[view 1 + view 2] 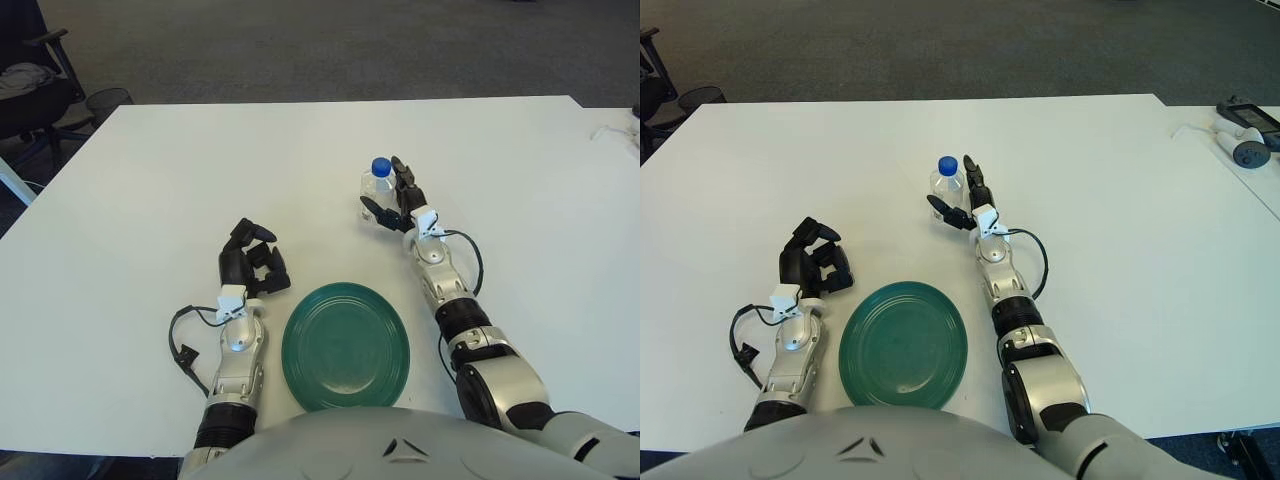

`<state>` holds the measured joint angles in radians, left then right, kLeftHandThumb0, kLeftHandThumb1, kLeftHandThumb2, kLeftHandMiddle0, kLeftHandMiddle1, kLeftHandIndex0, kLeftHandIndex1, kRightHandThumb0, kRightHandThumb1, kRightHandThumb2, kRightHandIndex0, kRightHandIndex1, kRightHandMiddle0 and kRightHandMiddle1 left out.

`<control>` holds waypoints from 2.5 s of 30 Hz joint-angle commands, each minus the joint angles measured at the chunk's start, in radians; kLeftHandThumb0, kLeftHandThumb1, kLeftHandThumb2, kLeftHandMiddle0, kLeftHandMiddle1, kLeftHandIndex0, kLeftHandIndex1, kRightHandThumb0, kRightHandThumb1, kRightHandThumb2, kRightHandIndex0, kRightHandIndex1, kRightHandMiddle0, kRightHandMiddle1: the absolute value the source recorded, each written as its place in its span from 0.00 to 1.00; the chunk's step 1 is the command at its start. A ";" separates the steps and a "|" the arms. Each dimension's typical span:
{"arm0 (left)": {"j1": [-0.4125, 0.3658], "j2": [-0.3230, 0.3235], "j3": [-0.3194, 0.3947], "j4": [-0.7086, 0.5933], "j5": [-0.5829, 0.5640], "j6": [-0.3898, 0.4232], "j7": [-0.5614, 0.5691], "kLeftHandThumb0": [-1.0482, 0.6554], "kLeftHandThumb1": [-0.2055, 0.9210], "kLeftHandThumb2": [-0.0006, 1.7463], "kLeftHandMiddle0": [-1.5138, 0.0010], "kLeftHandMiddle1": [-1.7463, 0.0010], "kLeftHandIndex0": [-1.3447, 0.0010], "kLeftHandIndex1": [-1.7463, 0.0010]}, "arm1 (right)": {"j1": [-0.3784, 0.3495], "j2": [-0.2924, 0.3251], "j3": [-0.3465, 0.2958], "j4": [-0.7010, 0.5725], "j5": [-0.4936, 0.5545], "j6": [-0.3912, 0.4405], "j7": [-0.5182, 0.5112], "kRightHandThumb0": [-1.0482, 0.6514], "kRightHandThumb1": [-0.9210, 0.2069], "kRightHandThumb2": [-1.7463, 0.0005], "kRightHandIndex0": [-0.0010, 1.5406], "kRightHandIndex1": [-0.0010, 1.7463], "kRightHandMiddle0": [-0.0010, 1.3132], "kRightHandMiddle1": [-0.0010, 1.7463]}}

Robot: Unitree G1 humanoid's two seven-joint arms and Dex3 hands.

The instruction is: Put the bottle into the plate.

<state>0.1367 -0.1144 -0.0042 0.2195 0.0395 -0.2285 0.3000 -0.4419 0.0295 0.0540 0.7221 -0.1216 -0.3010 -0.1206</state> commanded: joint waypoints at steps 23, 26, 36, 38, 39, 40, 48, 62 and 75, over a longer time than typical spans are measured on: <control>0.037 -0.033 -0.009 0.010 0.019 0.036 0.023 0.27 0.24 0.93 0.11 0.00 0.39 0.00 | -0.084 -0.033 0.085 0.169 -0.128 -0.091 -0.042 0.00 0.00 0.81 0.03 0.05 0.00 0.07; 0.035 -0.034 -0.010 0.012 0.020 0.037 0.025 0.27 0.24 0.93 0.11 0.00 0.39 0.00 | -0.098 -0.033 0.094 0.201 -0.140 -0.111 -0.050 0.00 0.00 0.80 0.03 0.06 0.00 0.09; 0.031 -0.036 -0.005 0.019 0.009 0.029 0.024 0.27 0.24 0.93 0.11 0.00 0.39 0.00 | -0.128 -0.024 0.129 0.267 -0.179 -0.132 -0.074 0.00 0.00 0.79 0.03 0.07 0.00 0.09; 0.031 -0.034 -0.005 0.022 0.009 0.024 0.023 0.27 0.24 0.93 0.11 0.00 0.39 0.00 | -0.132 -0.022 0.136 0.277 -0.186 -0.134 -0.076 0.00 0.00 0.78 0.03 0.07 0.00 0.09; 0.031 -0.034 -0.006 0.022 0.009 0.022 0.022 0.27 0.24 0.93 0.11 0.00 0.39 0.00 | -0.133 -0.020 0.140 0.281 -0.188 -0.134 -0.077 0.00 0.00 0.78 0.03 0.07 0.00 0.08; 0.031 -0.033 -0.006 0.022 0.009 0.021 0.021 0.27 0.24 0.93 0.11 0.00 0.39 0.00 | -0.134 -0.019 0.143 0.284 -0.190 -0.135 -0.078 0.00 0.00 0.77 0.02 0.07 0.00 0.08; 0.033 -0.035 -0.004 0.020 0.006 0.019 0.024 0.27 0.24 0.93 0.11 0.00 0.39 0.00 | -0.142 -0.014 0.159 0.310 -0.197 -0.148 -0.083 0.00 0.00 0.77 0.01 0.07 0.00 0.06; 0.023 -0.037 0.005 0.042 -0.013 0.002 0.018 0.27 0.24 0.93 0.11 0.00 0.39 0.00 | -0.156 0.029 0.100 0.367 -0.123 -0.149 -0.108 0.11 0.17 0.79 0.30 0.84 0.27 0.86; 0.019 -0.034 0.011 0.056 -0.025 -0.017 0.008 0.27 0.23 0.94 0.11 0.00 0.38 0.00 | -0.154 0.114 -0.051 0.396 0.029 -0.173 -0.160 0.56 0.62 0.24 0.76 1.00 0.71 1.00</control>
<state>0.1375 -0.1144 -0.0009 0.2362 0.0327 -0.2705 0.3168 -0.6133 0.1091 0.0286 1.0975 -0.1306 -0.4850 -0.3106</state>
